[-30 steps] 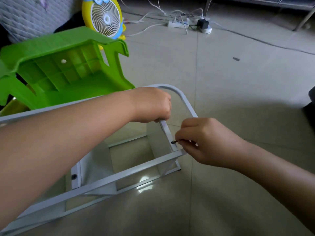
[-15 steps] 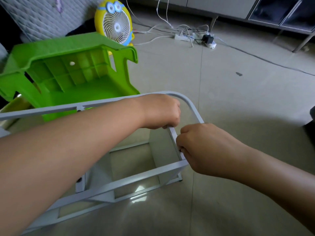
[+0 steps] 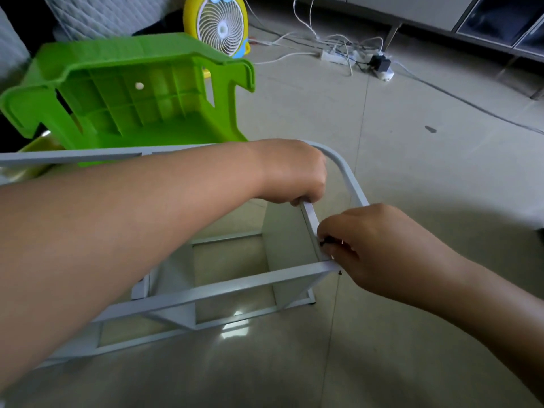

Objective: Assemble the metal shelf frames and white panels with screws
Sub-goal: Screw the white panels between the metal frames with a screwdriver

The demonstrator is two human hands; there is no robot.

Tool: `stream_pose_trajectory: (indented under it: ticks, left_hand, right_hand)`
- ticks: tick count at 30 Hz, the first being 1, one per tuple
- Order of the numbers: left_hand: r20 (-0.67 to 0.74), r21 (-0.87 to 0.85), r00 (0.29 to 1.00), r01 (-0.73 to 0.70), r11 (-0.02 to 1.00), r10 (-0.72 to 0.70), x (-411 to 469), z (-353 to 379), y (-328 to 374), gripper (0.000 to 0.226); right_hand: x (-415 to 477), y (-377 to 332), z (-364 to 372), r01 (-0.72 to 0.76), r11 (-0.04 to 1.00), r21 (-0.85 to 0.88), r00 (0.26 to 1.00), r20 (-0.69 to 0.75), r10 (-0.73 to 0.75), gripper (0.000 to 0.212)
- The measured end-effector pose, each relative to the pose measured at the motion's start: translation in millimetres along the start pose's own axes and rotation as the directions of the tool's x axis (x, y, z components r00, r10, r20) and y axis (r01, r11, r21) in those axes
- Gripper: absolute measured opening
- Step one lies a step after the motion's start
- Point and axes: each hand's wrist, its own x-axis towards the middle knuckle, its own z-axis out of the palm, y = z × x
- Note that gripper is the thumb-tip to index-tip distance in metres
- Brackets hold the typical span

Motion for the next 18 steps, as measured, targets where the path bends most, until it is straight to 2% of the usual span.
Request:
stream_pose_trajectory:
  ticks: [5, 11, 13, 14, 18]
  left_hand:
    - [0.035, 0.055, 0.999, -0.01, 0.998, 0.009, 0.7, 0.6, 1.4, 0.015]
    - [0.023, 0.018, 1.0, -0.006, 1.0, 0.005, 1.6, 1.0, 1.7, 0.015]
    - [0.006, 0.0, 1.0, -0.002, 1.0, 0.002, 1.2, 2.0, 1.5, 0.015]
    - [0.0, -0.006, 1.0, 0.003, 1.0, -0.003, 0.9, 2.4, 1.4, 0.015]
    - [-0.016, -0.02, 1.0, 0.014, 1.0, -0.014, -0.1, 2.6, 1.3, 0.015]
  right_hand:
    - [-4.3, 1.7, 1.7, 0.055, 0.992, -0.113, 0.998, 0.049, -0.05, 0.026]
    - [4.2, 1.5, 8.3, 0.106, 0.945, -0.31, 0.994, 0.037, -0.099, 0.008]
    - [6.7, 2.3, 7.8, 0.089, 0.961, -0.26, 0.994, -0.039, -0.103, 0.031]
    - [9.7, 1.0, 5.6, 0.057, 0.959, -0.278, 0.997, -0.042, -0.072, 0.036]
    - [8.9, -5.6, 12.1, 0.03, 0.951, -0.308, 0.997, -0.057, -0.05, 0.03]
